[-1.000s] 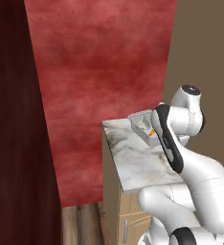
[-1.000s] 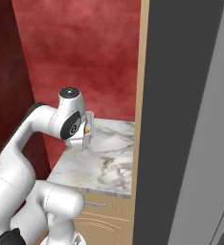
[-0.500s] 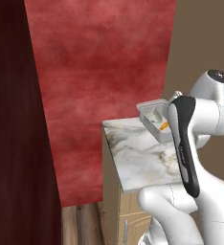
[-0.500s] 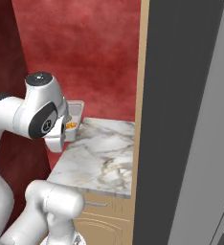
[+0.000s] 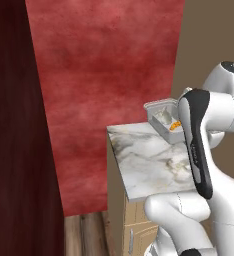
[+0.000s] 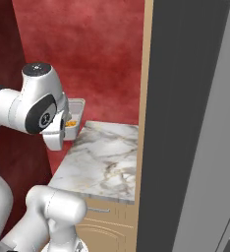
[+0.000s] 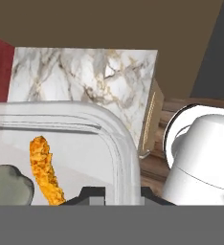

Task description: Place the tupperware on the top shelf of the fridge. Make space for the tupperware among the existing items by rearranging them on the shelves if needed. Close the fridge door when finished.

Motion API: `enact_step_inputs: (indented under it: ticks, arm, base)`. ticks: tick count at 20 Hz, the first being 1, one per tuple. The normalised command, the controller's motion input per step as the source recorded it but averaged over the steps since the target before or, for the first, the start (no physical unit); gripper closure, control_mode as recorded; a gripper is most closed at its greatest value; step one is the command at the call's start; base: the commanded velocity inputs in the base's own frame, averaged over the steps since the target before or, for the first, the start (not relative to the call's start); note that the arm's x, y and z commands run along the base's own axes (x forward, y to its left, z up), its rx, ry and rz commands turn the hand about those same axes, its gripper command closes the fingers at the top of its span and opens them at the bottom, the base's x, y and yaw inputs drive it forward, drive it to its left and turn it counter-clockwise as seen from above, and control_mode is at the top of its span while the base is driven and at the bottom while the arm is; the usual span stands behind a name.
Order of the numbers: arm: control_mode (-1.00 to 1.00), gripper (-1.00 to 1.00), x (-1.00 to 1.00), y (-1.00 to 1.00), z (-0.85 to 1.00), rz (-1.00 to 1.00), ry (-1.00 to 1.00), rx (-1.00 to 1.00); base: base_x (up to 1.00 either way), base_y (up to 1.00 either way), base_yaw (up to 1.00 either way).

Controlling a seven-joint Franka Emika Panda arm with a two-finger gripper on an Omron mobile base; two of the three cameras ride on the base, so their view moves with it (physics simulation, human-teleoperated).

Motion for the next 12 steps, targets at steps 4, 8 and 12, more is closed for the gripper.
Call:
enact_step_inputs:
  ticks: [4,8,12]
  arm:
    - [1.00,1.00,0.00,0.00,0.00,0.00,0.00,0.00]
    - [1.00,1.00,0.00,0.00,0.00,0.00,0.00,0.00]
    - [1.00,1.00,0.00,0.00,0.00,0.00,0.00,0.00]
  base:
    - [-0.29,0.00,0.00]
    - [-0.84,0.07,0.00]
    - [-0.86,0.34,0.00]
